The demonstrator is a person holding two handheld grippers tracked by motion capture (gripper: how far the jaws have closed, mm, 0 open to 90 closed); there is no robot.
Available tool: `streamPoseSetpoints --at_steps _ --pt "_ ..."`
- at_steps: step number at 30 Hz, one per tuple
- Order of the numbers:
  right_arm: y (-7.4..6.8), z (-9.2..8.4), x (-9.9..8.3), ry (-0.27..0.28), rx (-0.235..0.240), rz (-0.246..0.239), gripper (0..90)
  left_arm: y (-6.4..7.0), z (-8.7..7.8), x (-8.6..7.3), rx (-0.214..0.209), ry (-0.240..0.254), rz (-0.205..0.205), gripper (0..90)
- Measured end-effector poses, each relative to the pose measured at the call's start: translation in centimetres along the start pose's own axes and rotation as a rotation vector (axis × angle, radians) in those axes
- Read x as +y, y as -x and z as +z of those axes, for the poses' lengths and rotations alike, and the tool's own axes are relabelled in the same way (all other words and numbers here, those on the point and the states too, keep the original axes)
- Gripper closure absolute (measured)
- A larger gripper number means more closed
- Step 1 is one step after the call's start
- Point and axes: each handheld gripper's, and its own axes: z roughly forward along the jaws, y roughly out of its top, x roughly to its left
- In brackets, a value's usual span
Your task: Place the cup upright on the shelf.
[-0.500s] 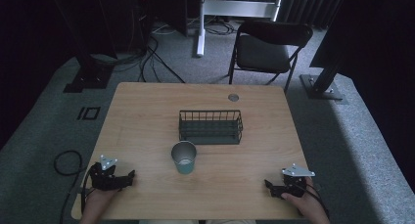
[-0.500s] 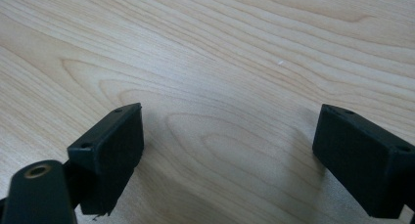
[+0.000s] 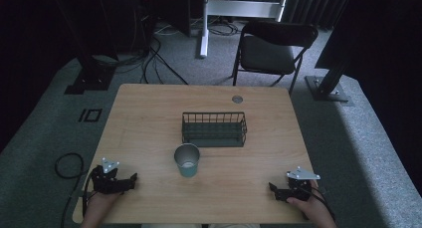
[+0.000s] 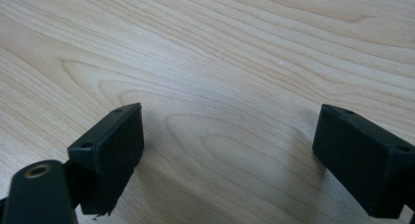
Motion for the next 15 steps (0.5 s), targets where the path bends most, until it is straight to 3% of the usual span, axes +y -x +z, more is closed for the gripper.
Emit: streamPoseSetpoints --at_steps 7,15 --pt "-0.22 -0.07 -0.05 0.0 0.0 -0.001 11.3 0.01 0.0 0.0 0.0 0.0 0.0 1.4" --pt "-0.69 -0.03 0.02 0.006 0.034 -0.007 11.4 0.01 0.01 0.0 0.0 0.0 0.0 1.4"
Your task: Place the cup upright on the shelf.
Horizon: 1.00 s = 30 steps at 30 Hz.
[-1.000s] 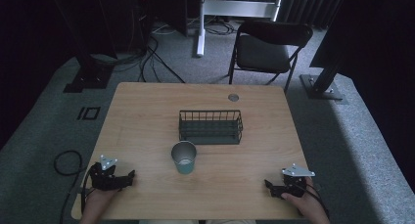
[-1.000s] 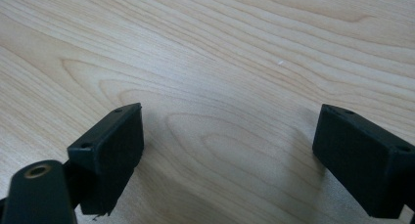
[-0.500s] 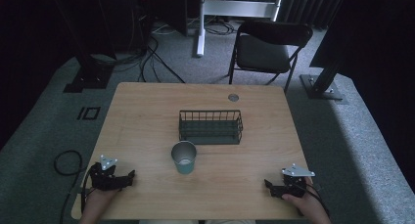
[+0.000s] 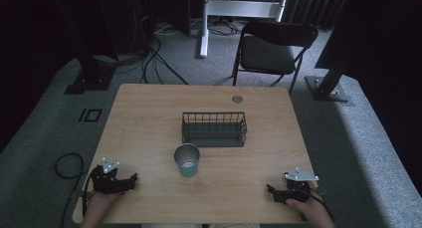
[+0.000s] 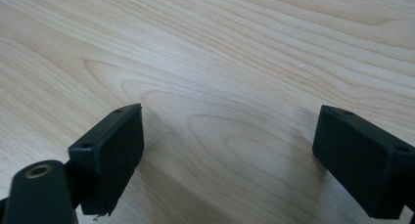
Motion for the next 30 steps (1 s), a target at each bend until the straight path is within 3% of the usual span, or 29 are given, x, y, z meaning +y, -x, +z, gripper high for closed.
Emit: streamPoseSetpoints --at_steps 15,30 --pt "-1.2 0.8 1.3 0.011 0.045 -0.021 11.4 0.0 0.0 0.0 0.0 0.0 0.001 1.4" --pt "-3.1 1.8 3.4 0.033 0.096 -0.073 11.4 0.0 0.0 0.0 0.0 0.0 0.0 1.4"
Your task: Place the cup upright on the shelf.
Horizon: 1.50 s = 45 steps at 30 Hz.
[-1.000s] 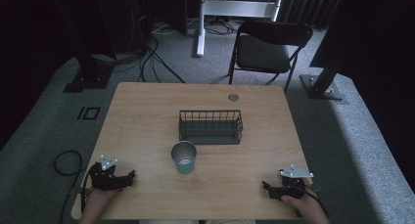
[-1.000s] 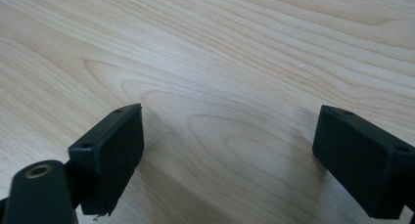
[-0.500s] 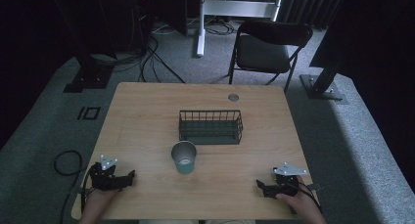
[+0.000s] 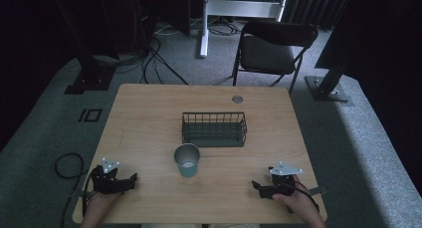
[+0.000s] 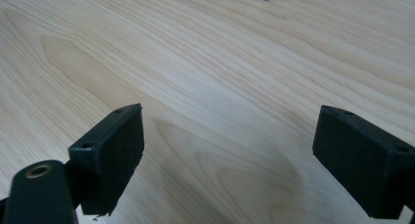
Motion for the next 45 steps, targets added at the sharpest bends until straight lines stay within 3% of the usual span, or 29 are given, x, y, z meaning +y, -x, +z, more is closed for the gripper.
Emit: streamPoseSetpoints --at_steps 25,45 --pt "-4.8 3.7 4.1 0.028 0.146 -0.124 11.4 0.0 0.0 0.0 0.0 0.0 0.0 1.4" --pt "-8.5 6.2 7.2 0.058 0.24 -0.195 11.5 0.0 0.0 0.0 0.0 0.0 0.0 1.4"
